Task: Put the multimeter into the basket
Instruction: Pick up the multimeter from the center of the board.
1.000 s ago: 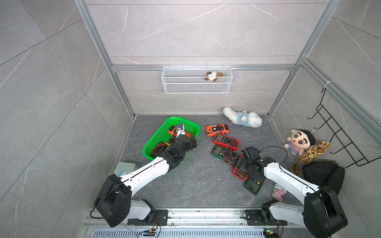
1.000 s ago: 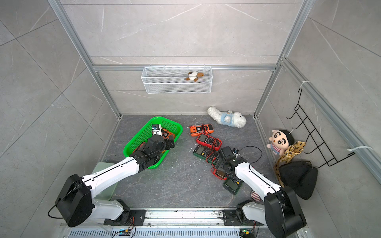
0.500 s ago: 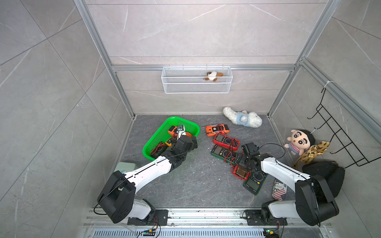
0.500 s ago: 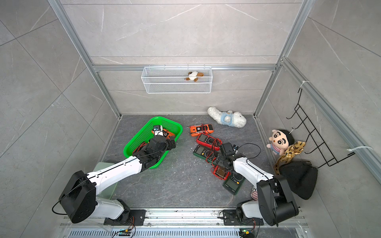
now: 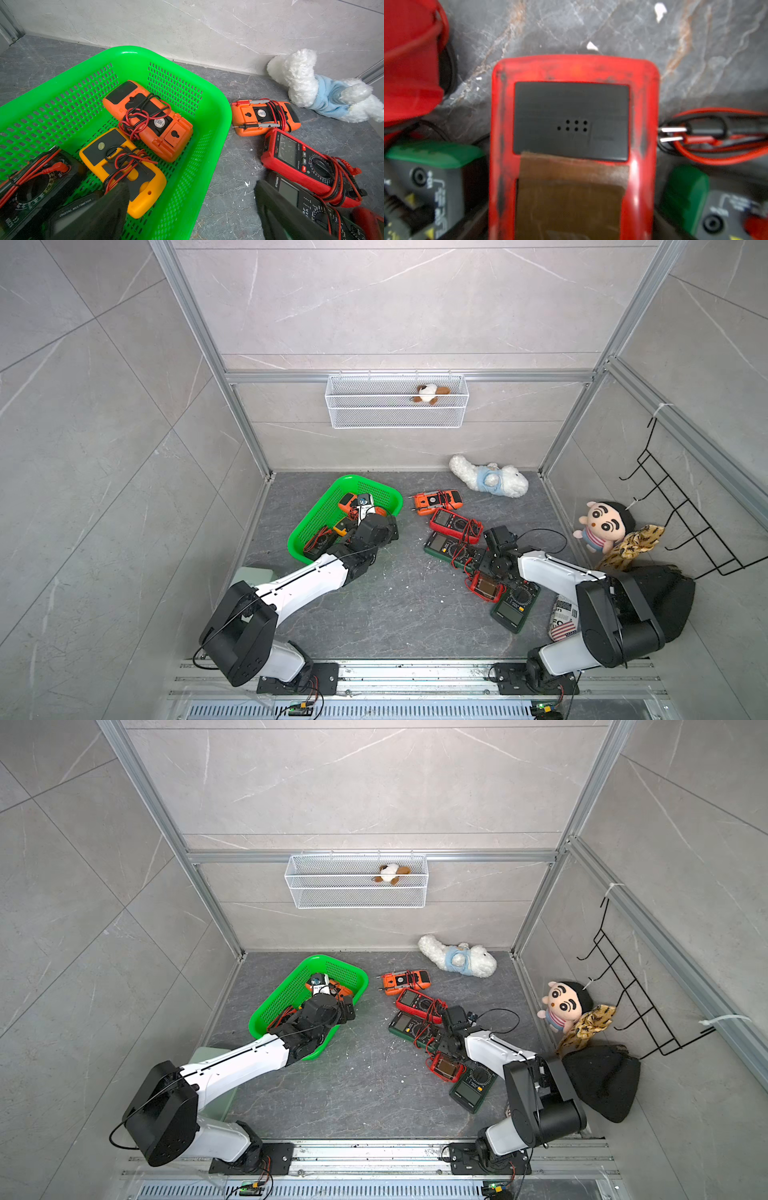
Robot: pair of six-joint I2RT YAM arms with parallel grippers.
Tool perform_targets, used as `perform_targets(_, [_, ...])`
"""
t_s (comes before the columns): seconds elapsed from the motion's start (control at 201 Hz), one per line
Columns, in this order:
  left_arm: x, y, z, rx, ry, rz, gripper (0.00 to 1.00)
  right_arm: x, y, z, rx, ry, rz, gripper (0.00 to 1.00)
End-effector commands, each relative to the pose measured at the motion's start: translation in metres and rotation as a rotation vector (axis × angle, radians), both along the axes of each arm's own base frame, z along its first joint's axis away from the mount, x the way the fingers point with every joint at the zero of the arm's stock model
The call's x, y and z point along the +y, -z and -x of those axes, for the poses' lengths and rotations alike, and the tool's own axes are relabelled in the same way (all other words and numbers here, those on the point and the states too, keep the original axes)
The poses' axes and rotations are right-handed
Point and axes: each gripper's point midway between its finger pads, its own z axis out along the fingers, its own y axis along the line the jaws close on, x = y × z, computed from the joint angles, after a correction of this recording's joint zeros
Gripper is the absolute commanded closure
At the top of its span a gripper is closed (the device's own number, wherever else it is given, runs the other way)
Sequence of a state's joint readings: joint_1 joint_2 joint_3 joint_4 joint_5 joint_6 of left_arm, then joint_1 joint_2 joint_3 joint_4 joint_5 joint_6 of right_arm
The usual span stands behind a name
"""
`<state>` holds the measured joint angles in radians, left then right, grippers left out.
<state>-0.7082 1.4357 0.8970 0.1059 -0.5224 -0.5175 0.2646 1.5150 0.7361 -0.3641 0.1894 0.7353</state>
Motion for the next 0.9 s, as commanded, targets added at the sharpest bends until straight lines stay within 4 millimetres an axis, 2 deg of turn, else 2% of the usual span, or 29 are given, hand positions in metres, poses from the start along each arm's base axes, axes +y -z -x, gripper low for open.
perform_targets(0.0, [0.0,-0.015,-0.004,-0.042,-0.026,0.029,0.02,0.002,0.014,0.005,0.048,-0.019,-0.005,0.16])
perform_targets(0.119, [0.002,-0.016,-0.004,-0.045,-0.038,0.025,0.02,0.002,0.004,0.002,0.022,-0.031,-0.004,0.31])
perform_targets(0.229, [0.007,-0.016,-0.004,-0.048,-0.063,0.022,0.02,0.002,-0.013,-0.003,-0.019,-0.053,0.0,0.54])
perform_targets(0.388, [0.013,-0.02,-0.001,-0.055,-0.091,0.037,0.02,0.006,-0.047,-0.011,-0.104,-0.118,0.008,0.88])
perform_targets(0.463, [0.02,-0.026,0.0,-0.075,-0.123,0.041,0.02,0.007,-0.063,-0.013,-0.133,-0.142,0.027,1.0])
perform_targets(0.562, [0.025,-0.03,0.002,-0.086,-0.138,0.051,0.02,0.011,-0.085,-0.016,-0.167,-0.18,0.06,1.0])
perform_targets(0.677, [0.032,-0.034,0.005,-0.098,-0.162,0.061,0.02,0.027,-0.111,-0.023,-0.212,-0.256,0.102,1.0])
perform_targets(0.766, [0.043,-0.037,0.009,-0.104,-0.215,0.065,0.02,0.054,-0.135,-0.032,-0.265,-0.351,0.12,1.0])
perform_targets(0.896, [0.068,-0.042,0.018,-0.123,-0.325,0.061,0.02,0.11,-0.17,-0.049,-0.367,-0.516,0.1,1.0])
